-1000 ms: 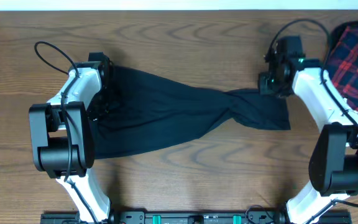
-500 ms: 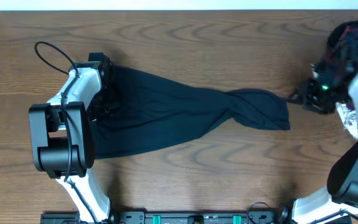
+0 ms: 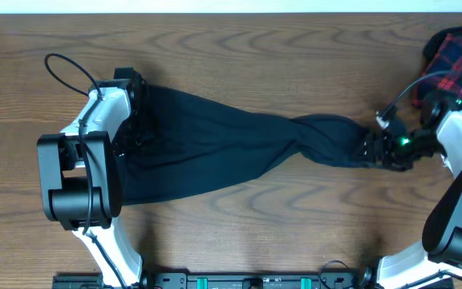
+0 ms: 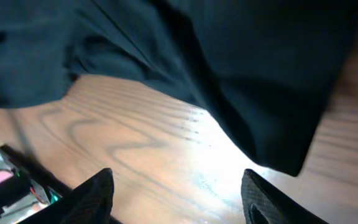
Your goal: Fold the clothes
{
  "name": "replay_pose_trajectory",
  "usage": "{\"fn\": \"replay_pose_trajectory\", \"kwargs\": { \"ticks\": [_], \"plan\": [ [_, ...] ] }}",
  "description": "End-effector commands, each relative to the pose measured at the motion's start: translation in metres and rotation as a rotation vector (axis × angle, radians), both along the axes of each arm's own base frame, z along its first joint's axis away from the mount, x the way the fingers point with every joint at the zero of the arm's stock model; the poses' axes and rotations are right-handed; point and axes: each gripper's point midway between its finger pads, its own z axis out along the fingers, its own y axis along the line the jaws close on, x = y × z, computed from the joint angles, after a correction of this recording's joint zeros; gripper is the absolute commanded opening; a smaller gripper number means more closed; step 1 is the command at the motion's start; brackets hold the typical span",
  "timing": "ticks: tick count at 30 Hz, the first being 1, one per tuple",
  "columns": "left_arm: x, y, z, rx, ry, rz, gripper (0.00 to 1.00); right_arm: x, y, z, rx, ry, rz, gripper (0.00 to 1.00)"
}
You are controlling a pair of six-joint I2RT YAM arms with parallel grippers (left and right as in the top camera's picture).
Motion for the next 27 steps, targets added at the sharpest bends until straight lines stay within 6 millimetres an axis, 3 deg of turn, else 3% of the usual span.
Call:
{"fn": "replay_pose_trajectory", "kwargs": {
  "ticks": [1, 4, 8, 16, 27],
  "plan": [
    [0.001, -0.003, 0.008, -0.011, -0.022, -0.01, 0.5, -0.006, 0.014, -0.007, 0.04, -0.043, 0.05, 0.62],
    [0.001, -0.003, 0.008, -0.011, -0.021, -0.01, 0.5, -0.006, 0.017, -0.018, 0.033, -0.048, 0.04, 0.56],
    [0.001, -0.003, 0.008, -0.011, -0.021, -0.01, 0.5, 0.001, 0.016, -0.023, 0.022, -0.065, 0.003, 0.38],
    [0.001, -0.003, 0.008, -0.011, -0.022, -0.007, 0.5, 0.007, 0.006, -0.026, -0.033, -0.068, -0.021, 0.47],
    [0.002, -0.003, 0.008, -0.01, -0.026, -0.006, 0.5, 0.029, -0.019, -0.009, -0.075, -0.078, -0.147, 0.5]
  ]
}}
